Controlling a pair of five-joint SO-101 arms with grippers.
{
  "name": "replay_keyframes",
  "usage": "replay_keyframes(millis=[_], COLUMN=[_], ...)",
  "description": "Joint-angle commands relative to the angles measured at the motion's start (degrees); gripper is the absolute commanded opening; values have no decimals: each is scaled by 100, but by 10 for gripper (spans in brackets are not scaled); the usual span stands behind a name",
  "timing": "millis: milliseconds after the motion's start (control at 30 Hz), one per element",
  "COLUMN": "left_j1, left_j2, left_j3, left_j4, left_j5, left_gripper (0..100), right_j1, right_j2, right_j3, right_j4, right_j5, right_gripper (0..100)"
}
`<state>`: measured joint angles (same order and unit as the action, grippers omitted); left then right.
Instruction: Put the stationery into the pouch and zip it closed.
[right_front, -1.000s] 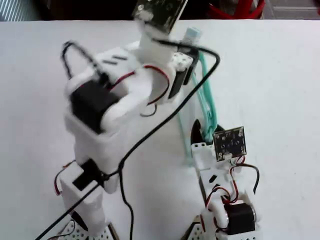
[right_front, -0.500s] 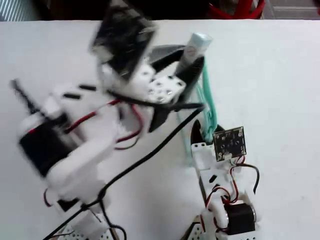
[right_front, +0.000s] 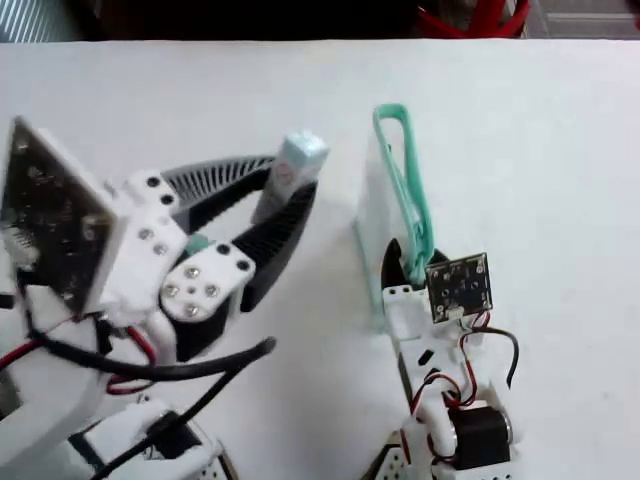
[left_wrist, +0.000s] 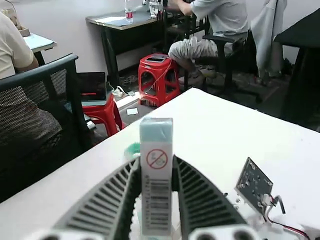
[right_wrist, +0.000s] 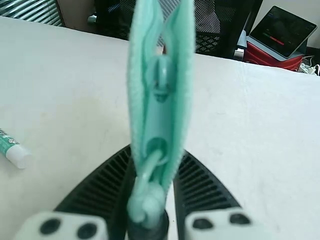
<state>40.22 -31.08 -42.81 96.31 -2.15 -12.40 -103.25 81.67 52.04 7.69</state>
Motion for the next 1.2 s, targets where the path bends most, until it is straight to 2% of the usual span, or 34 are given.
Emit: replay_keyframes(millis=[0, 133, 233, 333, 400, 500, 600, 767, 1167], left_j1=[-418, -752, -673, -602, -602, -629, -620, -602, -681], left_j2=[-1077, -1446, -1622, -1692, -1648, -1262, -532, 488, 822], left_j3=[2576, 5292, 7086, 8158, 8396, 8273, 7824, 7305, 7288], left_j4=[-2277, -5029, -7297, -9213, -9873, -10101, -10110, -10101, -10101], left_j5=[-18, 0, 0, -35, -35, -35, -9, 0, -9], left_gripper=[24, 24, 24, 24, 25, 26, 27, 26, 27], right_j1=[-31, -13, -4, -4, -4, -4, -48, -48, -40], right_j2=[13, 13, 13, 13, 13, 13, 13, 13, 13], right_j3=[141, 149, 149, 149, 149, 149, 176, 211, 211], right_j4=[40, 40, 40, 40, 40, 40, 31, -40, -40], right_j5=[53, 53, 53, 53, 53, 88, 352, 352, 352], right_gripper=[19, 19, 19, 19, 19, 19, 19, 19, 19])
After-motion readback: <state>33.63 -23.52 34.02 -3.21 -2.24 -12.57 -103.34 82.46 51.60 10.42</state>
